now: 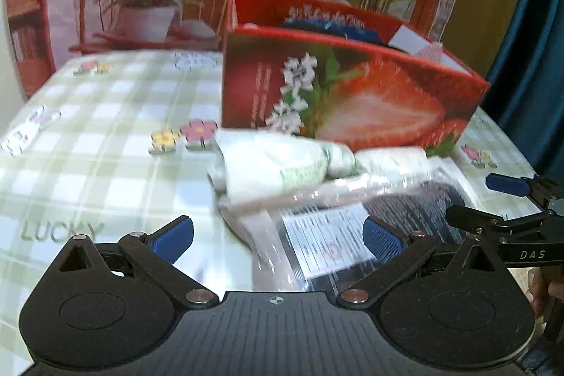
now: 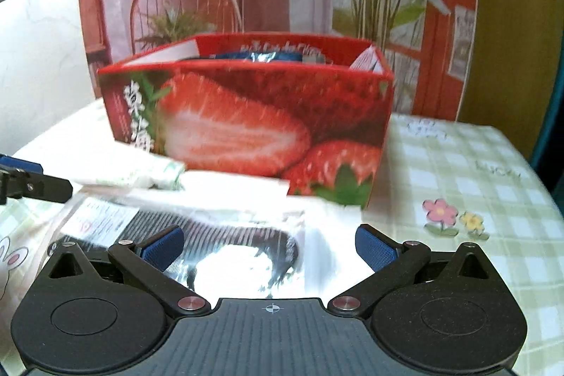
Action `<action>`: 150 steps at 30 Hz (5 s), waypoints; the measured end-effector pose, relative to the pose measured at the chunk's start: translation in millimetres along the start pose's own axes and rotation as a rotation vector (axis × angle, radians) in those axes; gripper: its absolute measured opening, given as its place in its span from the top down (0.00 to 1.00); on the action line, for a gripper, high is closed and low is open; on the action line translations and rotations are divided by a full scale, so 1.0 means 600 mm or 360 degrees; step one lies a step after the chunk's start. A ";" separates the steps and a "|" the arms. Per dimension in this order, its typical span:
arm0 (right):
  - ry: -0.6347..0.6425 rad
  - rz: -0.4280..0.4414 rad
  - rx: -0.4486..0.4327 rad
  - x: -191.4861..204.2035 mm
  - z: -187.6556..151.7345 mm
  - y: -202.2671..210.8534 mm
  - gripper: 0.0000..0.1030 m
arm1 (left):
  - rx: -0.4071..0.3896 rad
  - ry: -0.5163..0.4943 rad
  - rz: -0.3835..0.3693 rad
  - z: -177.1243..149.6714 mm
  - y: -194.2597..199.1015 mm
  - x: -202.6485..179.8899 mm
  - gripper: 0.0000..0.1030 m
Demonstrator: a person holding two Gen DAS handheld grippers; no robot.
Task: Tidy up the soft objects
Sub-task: 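Move both tools back to the clear plastic package with black contents, then close both grippers together on the clear plastic package, then lift the plastic package with both grippers and carry it over the box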
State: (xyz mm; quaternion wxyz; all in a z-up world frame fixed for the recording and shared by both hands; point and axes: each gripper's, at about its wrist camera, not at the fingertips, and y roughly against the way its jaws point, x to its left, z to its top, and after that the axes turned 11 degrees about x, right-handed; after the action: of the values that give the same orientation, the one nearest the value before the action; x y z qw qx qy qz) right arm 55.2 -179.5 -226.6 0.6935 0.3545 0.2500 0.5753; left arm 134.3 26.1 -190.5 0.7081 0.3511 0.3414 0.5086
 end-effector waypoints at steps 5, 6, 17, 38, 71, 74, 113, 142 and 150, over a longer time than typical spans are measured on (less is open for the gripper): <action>0.0046 0.0027 0.0068 0.013 -0.006 -0.016 0.00 | 0.0098 -0.0033 -0.0008 -0.021 -0.027 -0.009 0.00; 0.0048 0.0028 0.0083 0.014 -0.009 -0.018 0.00 | 0.0113 -0.0038 -0.0005 -0.023 -0.031 -0.010 0.00; -0.0053 0.0092 0.0112 -0.002 -0.019 -0.031 0.00 | 0.0094 -0.0019 -0.0015 -0.036 -0.043 -0.010 0.00; -0.0174 0.0122 0.0230 -0.008 -0.006 -0.041 0.00 | 0.0102 0.0011 -0.0016 -0.034 -0.045 -0.009 0.00; -0.0208 0.0032 0.0285 -0.068 -0.007 -0.019 0.01 | 0.0207 0.0108 -0.0218 -0.028 -0.030 0.007 0.29; -0.0170 0.0054 0.0303 -0.060 -0.006 -0.025 0.01 | 0.0204 0.0092 -0.0229 -0.026 -0.033 0.006 0.29; -0.0199 0.0347 0.0222 -0.061 0.023 0.045 0.47 | 0.0032 0.0136 -0.0498 -0.001 0.014 0.009 0.29; -0.0029 0.0196 -0.0235 -0.083 0.212 0.107 0.48 | -0.0511 -0.0074 -0.0499 0.215 0.095 -0.020 0.32; 0.0049 0.0005 -0.0265 -0.085 0.289 0.029 0.48 | -0.0456 -0.0132 -0.0390 0.303 0.028 -0.004 0.32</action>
State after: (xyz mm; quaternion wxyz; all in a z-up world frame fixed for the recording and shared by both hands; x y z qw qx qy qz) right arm 164.0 -263.3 -108.0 0.7157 0.2870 0.2113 0.6006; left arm 278.5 0.4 -81.4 0.8210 0.2232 0.2761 0.4471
